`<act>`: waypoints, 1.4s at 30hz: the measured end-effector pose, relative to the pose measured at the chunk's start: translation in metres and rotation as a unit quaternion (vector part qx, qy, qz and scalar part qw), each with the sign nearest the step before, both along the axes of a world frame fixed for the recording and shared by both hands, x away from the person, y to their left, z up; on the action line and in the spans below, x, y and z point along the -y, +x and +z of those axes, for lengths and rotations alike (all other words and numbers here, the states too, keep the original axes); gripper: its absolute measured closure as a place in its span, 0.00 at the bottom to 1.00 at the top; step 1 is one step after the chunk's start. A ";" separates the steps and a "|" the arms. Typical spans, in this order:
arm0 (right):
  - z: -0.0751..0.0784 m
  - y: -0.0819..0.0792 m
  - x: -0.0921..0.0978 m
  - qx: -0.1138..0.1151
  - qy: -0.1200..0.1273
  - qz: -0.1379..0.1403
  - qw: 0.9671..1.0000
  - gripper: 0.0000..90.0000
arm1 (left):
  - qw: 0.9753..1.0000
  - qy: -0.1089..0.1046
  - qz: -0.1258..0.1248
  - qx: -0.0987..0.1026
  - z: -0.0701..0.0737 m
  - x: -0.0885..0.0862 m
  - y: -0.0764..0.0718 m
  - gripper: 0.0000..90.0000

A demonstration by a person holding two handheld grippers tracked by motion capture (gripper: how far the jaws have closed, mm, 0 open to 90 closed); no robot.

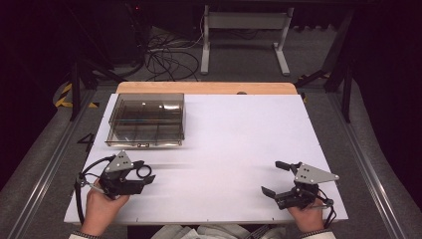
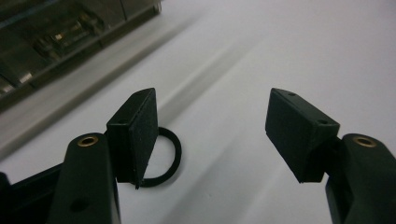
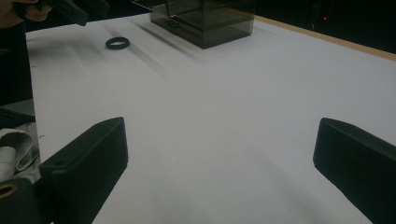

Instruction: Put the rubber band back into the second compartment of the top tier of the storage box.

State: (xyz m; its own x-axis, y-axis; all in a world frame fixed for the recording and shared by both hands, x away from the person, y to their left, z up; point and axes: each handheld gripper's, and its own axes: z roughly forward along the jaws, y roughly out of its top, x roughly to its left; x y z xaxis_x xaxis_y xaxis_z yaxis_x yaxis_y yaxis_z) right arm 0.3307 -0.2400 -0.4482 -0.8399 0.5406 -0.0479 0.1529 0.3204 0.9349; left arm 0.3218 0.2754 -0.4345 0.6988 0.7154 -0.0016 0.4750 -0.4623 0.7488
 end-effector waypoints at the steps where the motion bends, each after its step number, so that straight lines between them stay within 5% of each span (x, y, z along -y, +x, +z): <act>1: 0.000 0.000 0.000 0.000 0.000 0.000 1.000 0.04 | 1.000 0.005 0.002 -0.004 -0.001 0.000 0.002 0.39; 9: -0.001 0.000 0.000 -0.004 -0.002 -0.001 1.000 0.04 | 0.998 0.045 0.014 -0.032 -0.011 0.003 0.011 0.43; 21: -0.001 0.000 0.000 -0.007 -0.005 -0.001 1.000 0.05 | 0.995 0.072 0.020 -0.066 -0.021 0.006 0.024 0.60; 42: -0.002 0.000 0.000 -0.009 -0.008 0.003 1.000 0.05 | 0.991 0.103 0.035 -0.082 -0.024 0.006 0.029 0.95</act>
State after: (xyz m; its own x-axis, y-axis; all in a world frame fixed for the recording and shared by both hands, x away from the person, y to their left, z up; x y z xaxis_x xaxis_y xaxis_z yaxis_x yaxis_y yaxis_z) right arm 0.3308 -0.2395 -0.4498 -0.8445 0.5340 -0.0409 0.1682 0.3369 0.9264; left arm 0.3504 0.2693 -0.4582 0.6504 0.7585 0.0395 0.6187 -0.5592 0.5518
